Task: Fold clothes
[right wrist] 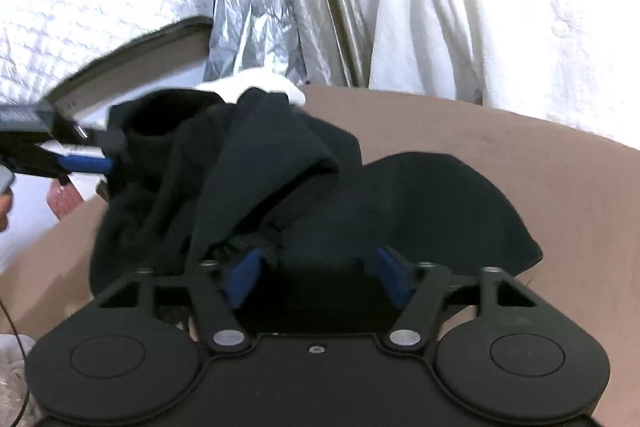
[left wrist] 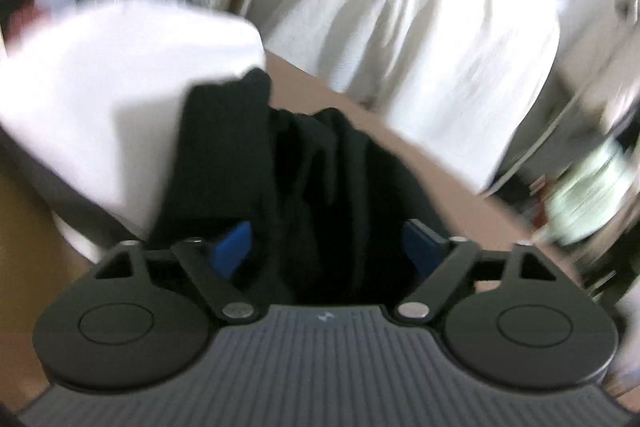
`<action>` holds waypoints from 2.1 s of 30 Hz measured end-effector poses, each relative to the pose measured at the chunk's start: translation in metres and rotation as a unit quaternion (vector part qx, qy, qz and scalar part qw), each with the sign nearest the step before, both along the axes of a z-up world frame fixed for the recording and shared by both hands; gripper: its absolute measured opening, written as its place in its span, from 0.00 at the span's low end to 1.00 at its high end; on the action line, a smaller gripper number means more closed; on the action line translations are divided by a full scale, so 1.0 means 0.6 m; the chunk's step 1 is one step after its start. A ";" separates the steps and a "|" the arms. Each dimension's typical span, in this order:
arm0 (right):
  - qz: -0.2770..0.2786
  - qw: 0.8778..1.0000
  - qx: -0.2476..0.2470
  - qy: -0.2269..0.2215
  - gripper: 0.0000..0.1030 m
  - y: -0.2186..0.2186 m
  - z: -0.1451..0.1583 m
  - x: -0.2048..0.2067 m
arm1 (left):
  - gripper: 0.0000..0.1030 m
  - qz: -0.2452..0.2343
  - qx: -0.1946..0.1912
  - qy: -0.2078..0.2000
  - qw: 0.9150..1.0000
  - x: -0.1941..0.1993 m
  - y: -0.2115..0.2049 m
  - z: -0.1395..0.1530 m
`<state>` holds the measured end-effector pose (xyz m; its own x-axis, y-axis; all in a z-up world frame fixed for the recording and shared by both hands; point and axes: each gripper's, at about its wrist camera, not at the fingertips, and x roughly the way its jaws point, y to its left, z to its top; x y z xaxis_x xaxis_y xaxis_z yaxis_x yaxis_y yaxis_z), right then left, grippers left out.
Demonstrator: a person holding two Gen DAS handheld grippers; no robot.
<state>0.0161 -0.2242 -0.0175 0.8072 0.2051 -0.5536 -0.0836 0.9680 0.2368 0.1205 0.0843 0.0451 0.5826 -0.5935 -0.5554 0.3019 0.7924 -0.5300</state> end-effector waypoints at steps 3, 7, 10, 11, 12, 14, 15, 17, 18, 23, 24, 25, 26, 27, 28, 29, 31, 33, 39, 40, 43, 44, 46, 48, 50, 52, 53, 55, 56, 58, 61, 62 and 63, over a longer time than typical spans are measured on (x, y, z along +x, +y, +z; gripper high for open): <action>-0.005 1.000 -0.014 0.011 0.83 -0.004 -0.014 0.034 | 0.83 0.002 -0.065 0.060 0.996 0.013 0.042 -0.024; -0.031 0.998 0.050 0.013 0.85 -0.023 -0.045 0.087 | 0.83 0.000 -0.025 0.086 0.996 0.023 0.021 -0.068; -0.051 0.993 0.108 0.012 0.85 -0.037 -0.068 0.125 | 0.83 -0.023 -0.019 0.083 0.996 0.038 -0.011 -0.094; -0.057 0.990 0.127 0.012 0.80 -0.041 -0.076 0.138 | 0.85 -0.018 -0.041 0.083 0.996 0.039 -0.015 -0.109; -0.064 0.987 0.146 0.011 0.61 -0.046 -0.084 0.151 | 0.88 -0.012 -0.065 0.083 0.994 0.040 -0.017 -0.125; -0.073 0.981 0.178 0.009 0.42 -0.050 -0.088 0.156 | 0.88 0.013 -0.096 0.098 0.990 0.040 -0.012 -0.170; -0.071 0.983 0.168 0.008 0.34 -0.044 -0.085 0.154 | 0.88 0.008 -0.090 0.097 0.991 0.039 -0.016 -0.176; -0.060 0.987 0.149 0.009 0.29 -0.030 -0.080 0.143 | 0.72 -0.039 -0.075 0.093 0.992 0.039 -0.030 -0.159; -0.052 0.987 0.153 0.007 0.27 -0.027 -0.076 0.132 | 0.34 -0.059 -0.126 0.133 0.981 0.038 -0.025 -0.163; -0.002 0.979 0.204 0.005 0.19 -0.038 -0.057 0.076 | 0.28 -0.109 -0.200 0.179 0.957 -0.009 -0.021 -0.144; 0.005 0.978 0.210 0.005 0.18 -0.041 -0.051 0.062 | 0.28 -0.120 -0.200 0.177 0.956 -0.021 -0.025 -0.135; 0.012 0.978 0.210 0.002 0.18 -0.043 -0.045 0.048 | 0.28 -0.135 -0.202 0.173 0.954 -0.033 -0.029 -0.123; 0.018 0.978 0.207 -0.005 0.18 -0.044 -0.037 0.033 | 0.28 -0.155 -0.203 0.159 0.954 -0.052 -0.032 -0.105; 0.025 0.978 0.207 -0.015 0.18 -0.046 -0.026 0.011 | 0.28 -0.175 -0.204 0.144 0.953 -0.070 -0.035 -0.086; 0.033 0.977 0.208 -0.030 0.18 -0.049 -0.013 -0.012 | 0.28 -0.198 -0.203 0.122 0.951 -0.093 -0.035 -0.060; 0.041 0.976 0.210 -0.046 0.18 -0.054 0.002 -0.037 | 0.28 -0.221 -0.203 0.099 0.949 -0.117 -0.035 -0.032; 0.068 0.973 0.203 -0.079 0.17 -0.065 0.037 -0.086 | 0.28 -0.263 -0.193 0.043 0.944 -0.166 -0.039 0.025; 0.078 0.979 0.168 -0.089 0.17 -0.070 0.071 -0.126 | 0.30 -0.285 -0.169 -0.018 0.944 -0.214 -0.055 0.077; -0.035 0.999 0.010 0.004 0.23 -0.102 0.067 -0.203 | 0.67 -0.236 0.095 -0.144 0.956 -0.314 -0.137 0.090; -0.042 0.999 -0.011 0.004 0.29 -0.112 0.049 -0.223 | 0.68 -0.231 0.144 -0.159 0.949 -0.326 -0.146 0.080; -0.048 0.998 0.008 0.027 0.48 -0.155 -0.013 -0.274 | 0.73 -0.240 0.211 -0.141 0.937 -0.293 -0.158 0.034; -0.046 0.997 0.040 0.037 0.48 -0.169 -0.032 -0.282 | 0.73 -0.242 0.217 -0.132 0.936 -0.277 -0.162 0.023; -0.038 0.995 0.083 0.048 0.53 -0.179 -0.052 -0.281 | 0.74 -0.250 0.216 -0.113 0.937 -0.274 -0.180 0.008; -0.025 0.995 0.072 0.057 0.57 -0.165 -0.047 -0.265 | 0.77 -0.265 0.190 -0.093 0.941 -0.290 -0.213 0.008; -0.009 0.997 0.057 0.059 0.62 -0.149 -0.039 -0.248 | 0.83 -0.295 0.160 -0.098 0.937 -0.300 -0.224 0.001; 0.007 0.999 0.034 0.034 0.73 -0.133 -0.033 -0.237 | 0.89 -0.300 0.167 -0.128 0.930 -0.321 -0.230 -0.005; 0.015 0.999 0.029 0.024 0.77 -0.127 -0.033 -0.236 | 0.89 -0.301 0.172 -0.143 0.927 -0.332 -0.234 -0.008; 0.024 0.999 0.034 0.020 0.81 -0.125 -0.041 -0.248 | 0.89 -0.312 0.180 -0.156 0.920 -0.340 -0.249 -0.015; 0.030 0.998 0.045 0.024 0.81 -0.130 -0.047 -0.258 | 0.89 -0.317 0.183 -0.162 0.916 -0.344 -0.257 -0.018; 0.042 0.996 0.068 0.030 0.81 -0.135 -0.053 -0.264 | 0.89 -0.332 0.179 -0.147 0.915 -0.336 -0.274 -0.034; 0.039 0.996 0.079 0.024 0.81 -0.135 -0.050 -0.262 | 0.90 -0.352 0.169 -0.116 0.913 -0.331 -0.294 -0.051; 0.037 0.996 0.077 0.021 0.81 -0.135 -0.049 -0.258 | 0.92 -0.352 0.168 -0.109 0.914 -0.336 -0.303 -0.060; 0.034 0.996 0.077 0.020 0.81 -0.134 -0.050 -0.254 | 0.99 -0.359 0.174 -0.105 0.911 -0.341 -0.311 -0.073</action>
